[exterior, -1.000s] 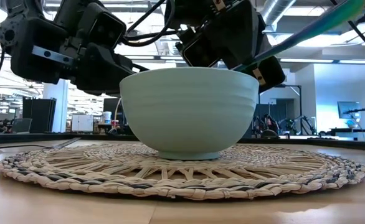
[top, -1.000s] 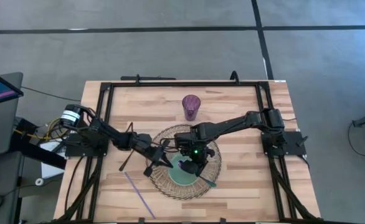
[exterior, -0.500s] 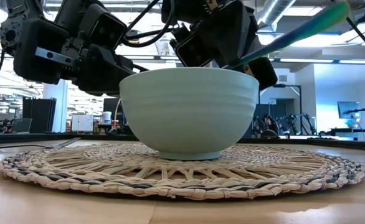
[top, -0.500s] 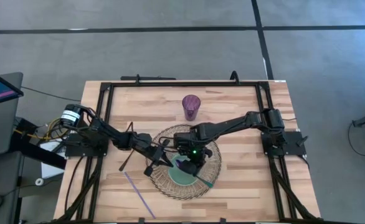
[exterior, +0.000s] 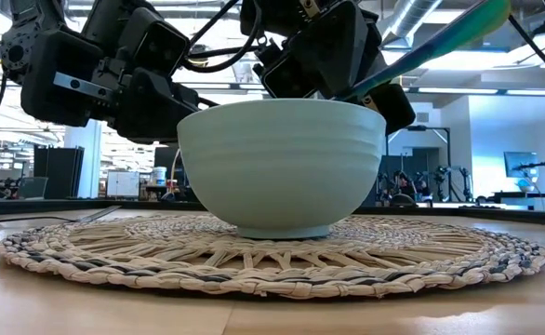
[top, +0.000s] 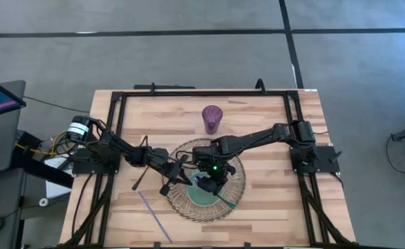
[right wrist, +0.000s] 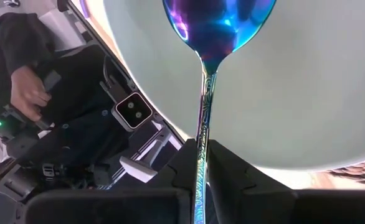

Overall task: Pick & Place Utensil
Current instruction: Put the blue spoon into the green bowl, then put the black fork into the green bowl

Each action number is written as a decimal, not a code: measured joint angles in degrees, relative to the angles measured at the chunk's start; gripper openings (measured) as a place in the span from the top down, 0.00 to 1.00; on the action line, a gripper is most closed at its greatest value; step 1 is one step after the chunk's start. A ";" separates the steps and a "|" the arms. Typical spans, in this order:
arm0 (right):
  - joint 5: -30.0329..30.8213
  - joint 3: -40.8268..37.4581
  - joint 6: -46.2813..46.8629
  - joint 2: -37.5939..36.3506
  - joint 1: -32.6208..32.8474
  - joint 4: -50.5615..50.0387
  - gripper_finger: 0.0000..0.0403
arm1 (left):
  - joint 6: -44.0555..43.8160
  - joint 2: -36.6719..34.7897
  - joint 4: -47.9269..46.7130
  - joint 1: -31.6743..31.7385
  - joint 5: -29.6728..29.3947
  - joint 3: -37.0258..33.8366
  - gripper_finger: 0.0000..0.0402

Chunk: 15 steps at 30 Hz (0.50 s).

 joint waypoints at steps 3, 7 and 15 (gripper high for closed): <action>-0.16 0.00 -0.02 0.00 0.02 -0.02 0.92 | 0.00 0.00 0.00 0.00 0.00 0.00 0.98; -0.38 0.00 -0.02 0.00 -0.14 -0.04 0.89 | 0.00 0.00 0.00 0.00 0.00 0.00 0.98; -0.14 0.00 -0.04 0.00 -1.11 -0.07 0.87 | 0.00 0.00 0.02 0.00 -0.02 0.00 0.98</action>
